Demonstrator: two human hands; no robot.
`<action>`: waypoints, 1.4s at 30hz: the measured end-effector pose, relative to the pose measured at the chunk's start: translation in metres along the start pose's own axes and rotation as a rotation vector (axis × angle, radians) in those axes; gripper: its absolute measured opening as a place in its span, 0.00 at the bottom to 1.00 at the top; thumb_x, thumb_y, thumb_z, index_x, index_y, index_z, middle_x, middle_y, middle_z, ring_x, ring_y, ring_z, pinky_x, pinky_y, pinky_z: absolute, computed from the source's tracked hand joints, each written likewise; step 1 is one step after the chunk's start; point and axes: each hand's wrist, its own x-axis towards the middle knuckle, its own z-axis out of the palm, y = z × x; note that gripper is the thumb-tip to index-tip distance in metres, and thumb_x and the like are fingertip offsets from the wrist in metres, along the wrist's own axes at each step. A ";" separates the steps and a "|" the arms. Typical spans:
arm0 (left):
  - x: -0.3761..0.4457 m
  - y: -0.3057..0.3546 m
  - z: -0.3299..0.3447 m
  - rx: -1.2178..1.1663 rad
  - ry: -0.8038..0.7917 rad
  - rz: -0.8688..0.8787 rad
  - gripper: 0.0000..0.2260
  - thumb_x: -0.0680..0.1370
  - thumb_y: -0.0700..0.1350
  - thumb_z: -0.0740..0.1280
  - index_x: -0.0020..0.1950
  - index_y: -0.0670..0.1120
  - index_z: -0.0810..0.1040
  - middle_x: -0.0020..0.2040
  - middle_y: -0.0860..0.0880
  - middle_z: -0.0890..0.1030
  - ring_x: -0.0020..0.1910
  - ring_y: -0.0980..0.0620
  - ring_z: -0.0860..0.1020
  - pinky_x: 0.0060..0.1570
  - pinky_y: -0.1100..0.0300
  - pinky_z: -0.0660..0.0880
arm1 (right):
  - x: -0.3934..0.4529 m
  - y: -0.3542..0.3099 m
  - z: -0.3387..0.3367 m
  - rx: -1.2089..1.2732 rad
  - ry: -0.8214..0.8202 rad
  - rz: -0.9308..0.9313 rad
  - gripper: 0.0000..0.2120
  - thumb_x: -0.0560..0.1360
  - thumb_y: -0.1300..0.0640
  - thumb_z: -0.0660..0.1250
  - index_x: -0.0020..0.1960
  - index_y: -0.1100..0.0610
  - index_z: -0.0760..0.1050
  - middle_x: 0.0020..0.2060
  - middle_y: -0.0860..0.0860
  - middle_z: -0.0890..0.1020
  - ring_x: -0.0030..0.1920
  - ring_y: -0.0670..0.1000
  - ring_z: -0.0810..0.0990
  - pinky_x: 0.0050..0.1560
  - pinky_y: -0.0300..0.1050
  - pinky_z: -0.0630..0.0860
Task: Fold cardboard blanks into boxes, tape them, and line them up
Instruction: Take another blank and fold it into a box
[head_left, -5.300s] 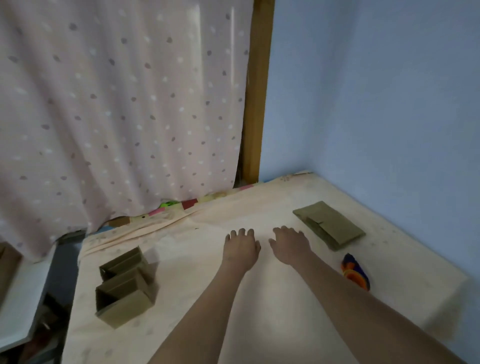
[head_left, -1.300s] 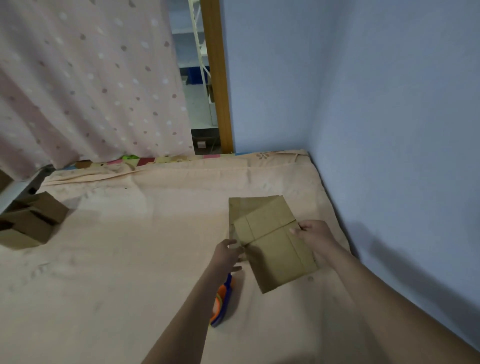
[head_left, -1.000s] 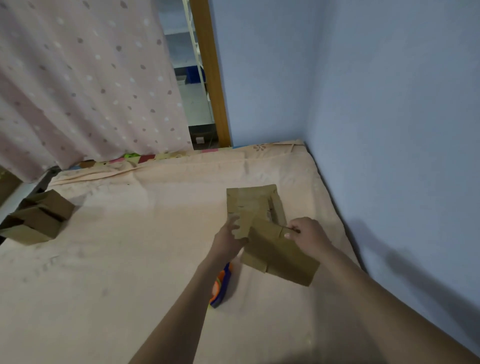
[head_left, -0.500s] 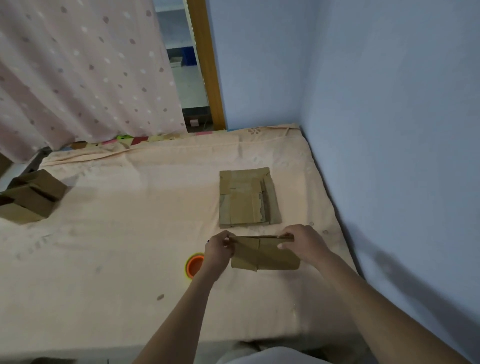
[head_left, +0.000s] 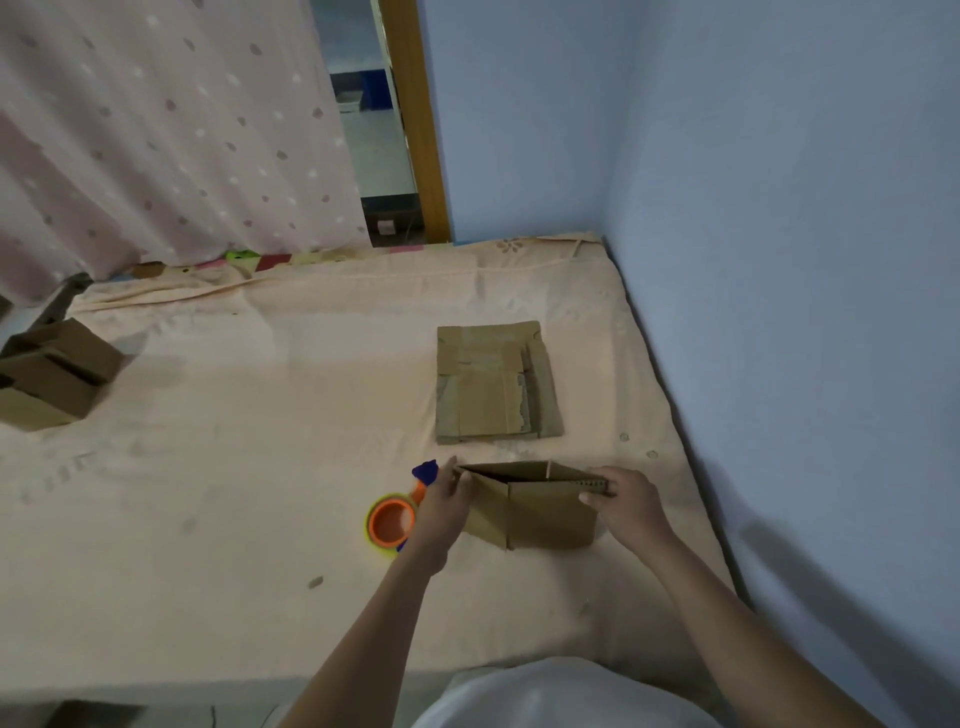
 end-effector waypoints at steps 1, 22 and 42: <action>-0.002 0.005 0.002 -0.049 0.005 -0.019 0.09 0.82 0.55 0.60 0.60 0.60 0.76 0.60 0.50 0.77 0.62 0.48 0.75 0.67 0.48 0.72 | 0.001 -0.002 0.001 0.031 0.007 0.000 0.10 0.74 0.63 0.73 0.55 0.55 0.84 0.43 0.46 0.85 0.48 0.46 0.83 0.41 0.29 0.71; -0.008 0.008 0.012 -0.318 -0.094 -0.081 0.17 0.83 0.48 0.62 0.73 0.50 0.72 0.67 0.46 0.76 0.67 0.47 0.74 0.66 0.46 0.74 | 0.001 -0.001 0.012 0.368 -0.002 0.279 0.12 0.81 0.55 0.66 0.63 0.56 0.79 0.56 0.52 0.82 0.55 0.53 0.82 0.57 0.56 0.82; 0.000 0.011 0.009 0.303 0.091 0.335 0.11 0.80 0.42 0.66 0.55 0.59 0.73 0.54 0.51 0.76 0.50 0.57 0.78 0.39 0.72 0.72 | -0.005 -0.025 0.009 0.134 -0.008 0.117 0.23 0.80 0.52 0.68 0.73 0.48 0.66 0.66 0.50 0.75 0.64 0.53 0.76 0.56 0.49 0.80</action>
